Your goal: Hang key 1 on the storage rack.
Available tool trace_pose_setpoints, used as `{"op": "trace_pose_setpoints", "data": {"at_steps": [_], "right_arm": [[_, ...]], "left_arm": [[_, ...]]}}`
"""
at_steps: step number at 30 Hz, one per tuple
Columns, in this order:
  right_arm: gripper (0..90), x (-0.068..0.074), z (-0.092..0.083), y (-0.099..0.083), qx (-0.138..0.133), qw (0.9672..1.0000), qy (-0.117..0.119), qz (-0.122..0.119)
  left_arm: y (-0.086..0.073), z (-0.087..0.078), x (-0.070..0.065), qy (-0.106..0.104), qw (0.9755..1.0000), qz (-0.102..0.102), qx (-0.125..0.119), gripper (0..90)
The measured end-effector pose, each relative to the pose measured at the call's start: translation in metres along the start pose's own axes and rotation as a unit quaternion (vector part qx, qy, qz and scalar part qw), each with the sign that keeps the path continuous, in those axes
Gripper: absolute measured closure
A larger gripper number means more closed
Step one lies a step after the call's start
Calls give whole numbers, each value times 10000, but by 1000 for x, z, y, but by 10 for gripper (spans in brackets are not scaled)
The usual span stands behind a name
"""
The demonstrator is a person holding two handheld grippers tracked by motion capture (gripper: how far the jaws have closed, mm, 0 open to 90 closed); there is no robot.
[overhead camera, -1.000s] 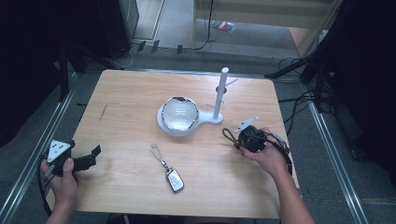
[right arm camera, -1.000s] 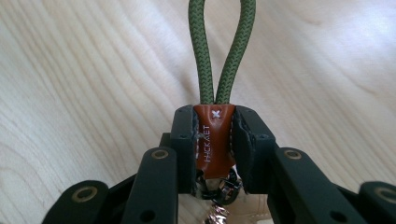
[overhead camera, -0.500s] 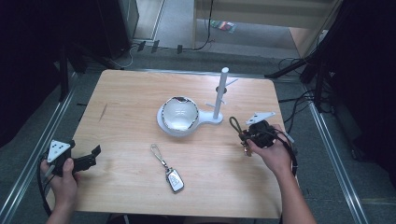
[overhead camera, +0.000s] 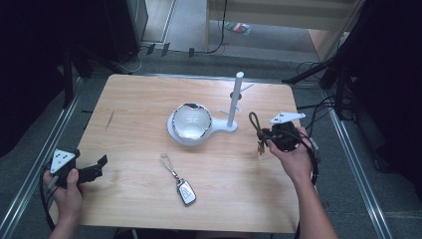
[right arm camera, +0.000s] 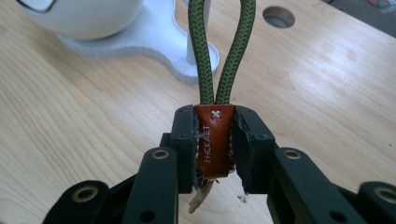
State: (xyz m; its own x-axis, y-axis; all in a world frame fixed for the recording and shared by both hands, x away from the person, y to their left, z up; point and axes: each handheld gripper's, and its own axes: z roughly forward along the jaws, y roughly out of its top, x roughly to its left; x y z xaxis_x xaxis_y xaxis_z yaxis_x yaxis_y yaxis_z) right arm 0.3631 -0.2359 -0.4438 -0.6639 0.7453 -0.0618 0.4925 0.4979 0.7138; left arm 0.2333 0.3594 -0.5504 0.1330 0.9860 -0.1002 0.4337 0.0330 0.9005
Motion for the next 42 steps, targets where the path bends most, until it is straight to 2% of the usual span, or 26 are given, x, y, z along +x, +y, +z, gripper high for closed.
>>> {"op": "trace_pose_setpoints", "data": {"at_steps": [8, 18, 29, 42], "right_arm": [[720, -2, -10, 10, -354, 9990, -129, 224], [720, -4, -21, 24, -640, 9973, -256, 269], [719, -11, -33, 39, -1011, 9928, -423, 489], [719, -22, -36, 53, -1237, 9890, -419, 699]], "left_arm": [[0, 0, 0, -17, 10000, -16, 1, 0], [0, 0, 1, -26, 10000, -23, -4, 0], [0, 0, 1, -27, 10000, -20, 1, 0], [0, 0, 1, -36, 10000, -28, -7, 0]]}}
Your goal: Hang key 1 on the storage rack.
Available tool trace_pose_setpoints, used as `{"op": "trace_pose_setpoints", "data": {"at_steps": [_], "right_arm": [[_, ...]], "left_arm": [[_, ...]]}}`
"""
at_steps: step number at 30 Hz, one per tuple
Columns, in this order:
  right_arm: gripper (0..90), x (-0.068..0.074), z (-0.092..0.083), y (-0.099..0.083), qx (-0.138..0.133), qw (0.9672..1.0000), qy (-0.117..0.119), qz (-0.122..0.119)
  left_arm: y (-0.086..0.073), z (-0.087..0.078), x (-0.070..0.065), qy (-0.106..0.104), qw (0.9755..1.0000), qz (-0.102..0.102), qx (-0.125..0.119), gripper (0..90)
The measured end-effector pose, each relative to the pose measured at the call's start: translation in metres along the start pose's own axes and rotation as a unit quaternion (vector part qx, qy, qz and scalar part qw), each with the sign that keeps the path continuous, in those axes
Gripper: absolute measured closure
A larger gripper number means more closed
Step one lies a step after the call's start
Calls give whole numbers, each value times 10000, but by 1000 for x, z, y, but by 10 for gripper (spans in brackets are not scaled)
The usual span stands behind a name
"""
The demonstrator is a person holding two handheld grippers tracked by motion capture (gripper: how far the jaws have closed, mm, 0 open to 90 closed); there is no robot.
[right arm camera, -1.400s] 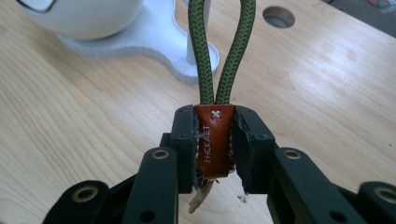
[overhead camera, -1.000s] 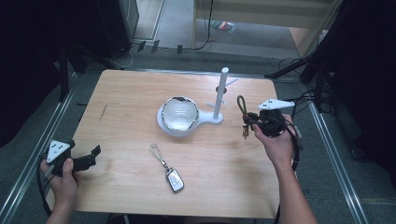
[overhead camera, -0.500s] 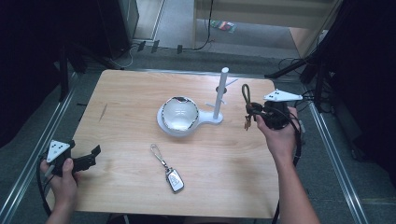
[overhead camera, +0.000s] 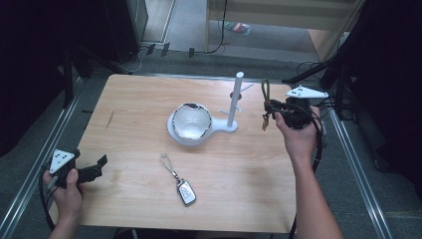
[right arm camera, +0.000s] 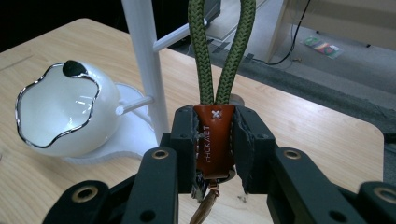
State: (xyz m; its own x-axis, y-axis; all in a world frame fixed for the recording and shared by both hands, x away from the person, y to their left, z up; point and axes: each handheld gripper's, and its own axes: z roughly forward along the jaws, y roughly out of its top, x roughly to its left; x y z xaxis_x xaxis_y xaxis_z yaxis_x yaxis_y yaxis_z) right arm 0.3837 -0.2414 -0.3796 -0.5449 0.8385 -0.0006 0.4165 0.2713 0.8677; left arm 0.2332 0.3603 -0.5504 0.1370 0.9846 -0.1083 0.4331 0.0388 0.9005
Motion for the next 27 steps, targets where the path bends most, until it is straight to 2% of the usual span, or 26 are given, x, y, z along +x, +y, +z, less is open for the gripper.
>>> {"op": "trace_pose_setpoints", "data": {"at_steps": [15, 27], "right_arm": [[719, -11, 9, 10, -96, 9996, -38, 276], [719, -10, 23, 9, -29, 9995, -12, 317]], "left_arm": [[0, 0, 0, -5, 10000, -10, -2, 0], [0, 0, 0, -9, 10000, -12, 0, 0]]}}
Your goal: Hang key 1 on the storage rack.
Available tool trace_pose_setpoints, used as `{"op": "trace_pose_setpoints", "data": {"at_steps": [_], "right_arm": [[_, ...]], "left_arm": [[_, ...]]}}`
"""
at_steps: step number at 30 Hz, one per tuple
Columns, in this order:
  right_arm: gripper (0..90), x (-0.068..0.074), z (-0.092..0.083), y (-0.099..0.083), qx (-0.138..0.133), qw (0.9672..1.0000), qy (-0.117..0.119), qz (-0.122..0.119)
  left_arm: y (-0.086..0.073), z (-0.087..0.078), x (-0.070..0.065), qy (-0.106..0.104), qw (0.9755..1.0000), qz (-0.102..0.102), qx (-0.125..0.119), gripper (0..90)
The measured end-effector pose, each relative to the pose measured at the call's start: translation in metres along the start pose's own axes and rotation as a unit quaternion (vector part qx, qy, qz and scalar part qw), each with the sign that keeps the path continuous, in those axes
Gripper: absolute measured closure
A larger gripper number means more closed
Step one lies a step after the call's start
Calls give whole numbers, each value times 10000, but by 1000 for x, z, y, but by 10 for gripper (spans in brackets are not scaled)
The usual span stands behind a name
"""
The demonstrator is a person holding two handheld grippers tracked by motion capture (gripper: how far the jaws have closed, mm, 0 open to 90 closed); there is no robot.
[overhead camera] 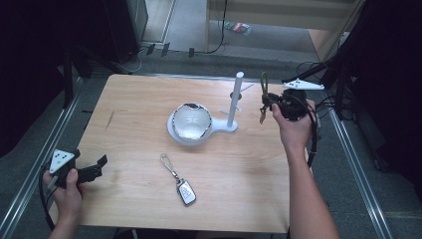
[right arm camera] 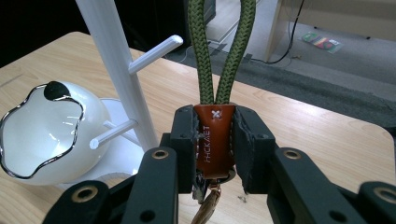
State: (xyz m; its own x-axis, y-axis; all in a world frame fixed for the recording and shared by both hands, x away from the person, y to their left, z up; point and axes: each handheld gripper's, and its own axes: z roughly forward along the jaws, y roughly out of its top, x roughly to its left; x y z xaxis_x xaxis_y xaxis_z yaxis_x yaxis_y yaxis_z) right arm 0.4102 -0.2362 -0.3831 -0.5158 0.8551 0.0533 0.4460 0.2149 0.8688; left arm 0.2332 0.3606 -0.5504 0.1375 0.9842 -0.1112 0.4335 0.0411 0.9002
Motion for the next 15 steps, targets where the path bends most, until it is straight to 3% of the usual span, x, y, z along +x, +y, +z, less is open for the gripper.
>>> {"op": "trace_pose_setpoints", "data": {"at_steps": [15], "right_arm": [[718, 6, 12, -1, 136, 9998, 121, -45]], "left_arm": [[0, 0, 0, -4, 10000, 0, 1, 0]]}}
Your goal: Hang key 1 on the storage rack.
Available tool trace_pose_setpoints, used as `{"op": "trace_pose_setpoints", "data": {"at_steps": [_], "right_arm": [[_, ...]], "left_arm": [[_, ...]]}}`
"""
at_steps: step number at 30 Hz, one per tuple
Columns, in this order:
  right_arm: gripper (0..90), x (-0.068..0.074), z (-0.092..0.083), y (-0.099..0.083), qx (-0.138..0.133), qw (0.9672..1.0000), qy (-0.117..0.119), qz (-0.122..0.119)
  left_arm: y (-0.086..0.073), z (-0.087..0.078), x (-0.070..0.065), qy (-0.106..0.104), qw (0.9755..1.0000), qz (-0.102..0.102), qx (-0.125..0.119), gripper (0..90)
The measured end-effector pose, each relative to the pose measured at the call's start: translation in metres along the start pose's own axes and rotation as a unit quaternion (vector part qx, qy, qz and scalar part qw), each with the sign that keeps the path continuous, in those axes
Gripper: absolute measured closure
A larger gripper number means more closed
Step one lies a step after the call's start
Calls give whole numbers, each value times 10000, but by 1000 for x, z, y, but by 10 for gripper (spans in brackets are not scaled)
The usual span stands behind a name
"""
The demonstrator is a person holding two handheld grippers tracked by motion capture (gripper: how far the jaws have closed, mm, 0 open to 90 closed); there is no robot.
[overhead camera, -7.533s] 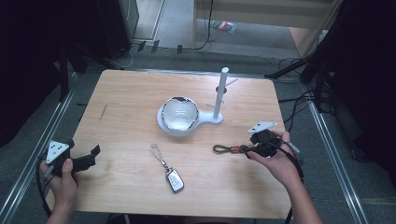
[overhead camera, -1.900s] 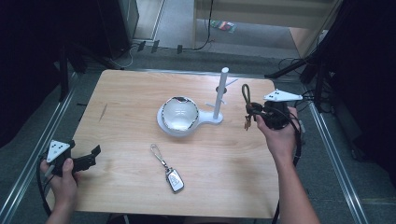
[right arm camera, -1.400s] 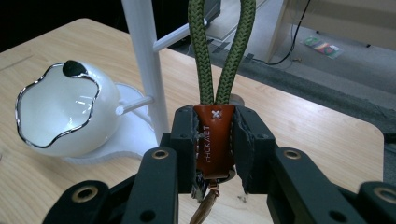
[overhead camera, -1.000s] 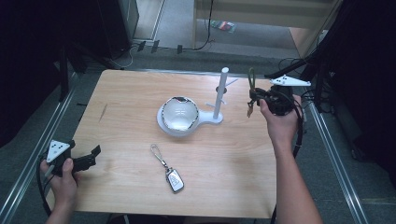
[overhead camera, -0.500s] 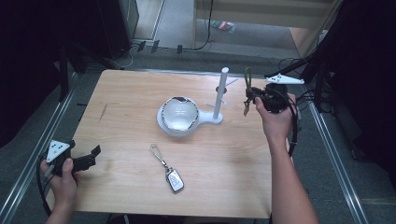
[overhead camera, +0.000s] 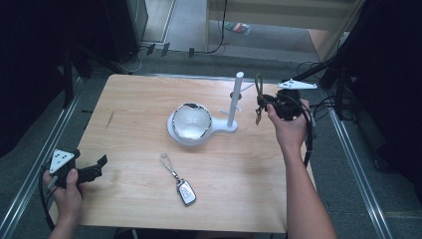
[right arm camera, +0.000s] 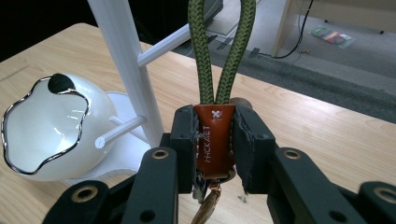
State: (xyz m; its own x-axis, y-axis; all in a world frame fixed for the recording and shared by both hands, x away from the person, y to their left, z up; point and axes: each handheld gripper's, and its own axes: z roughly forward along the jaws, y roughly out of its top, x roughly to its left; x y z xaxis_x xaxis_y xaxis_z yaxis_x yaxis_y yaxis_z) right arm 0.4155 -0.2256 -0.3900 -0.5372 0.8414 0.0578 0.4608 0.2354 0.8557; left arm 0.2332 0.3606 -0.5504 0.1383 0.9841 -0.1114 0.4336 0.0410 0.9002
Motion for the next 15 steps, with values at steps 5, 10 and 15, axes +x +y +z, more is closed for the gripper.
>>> {"op": "trace_pose_setpoints", "data": {"at_steps": [5, 10, 15], "right_arm": [[718, 2, 4, 0, 7, 10000, 45, -4], [718, 3, 7, -1, 50, 10000, 62, -10], [718, 5, 9, -1, 58, 9999, 100, -21]], "left_arm": [[0, 0, 0, -1, 10000, 1, 4, 0], [0, 0, 0, -7, 10000, 0, 6, 0], [0, 0, 0, -2, 10000, 5, 8, 0]]}}
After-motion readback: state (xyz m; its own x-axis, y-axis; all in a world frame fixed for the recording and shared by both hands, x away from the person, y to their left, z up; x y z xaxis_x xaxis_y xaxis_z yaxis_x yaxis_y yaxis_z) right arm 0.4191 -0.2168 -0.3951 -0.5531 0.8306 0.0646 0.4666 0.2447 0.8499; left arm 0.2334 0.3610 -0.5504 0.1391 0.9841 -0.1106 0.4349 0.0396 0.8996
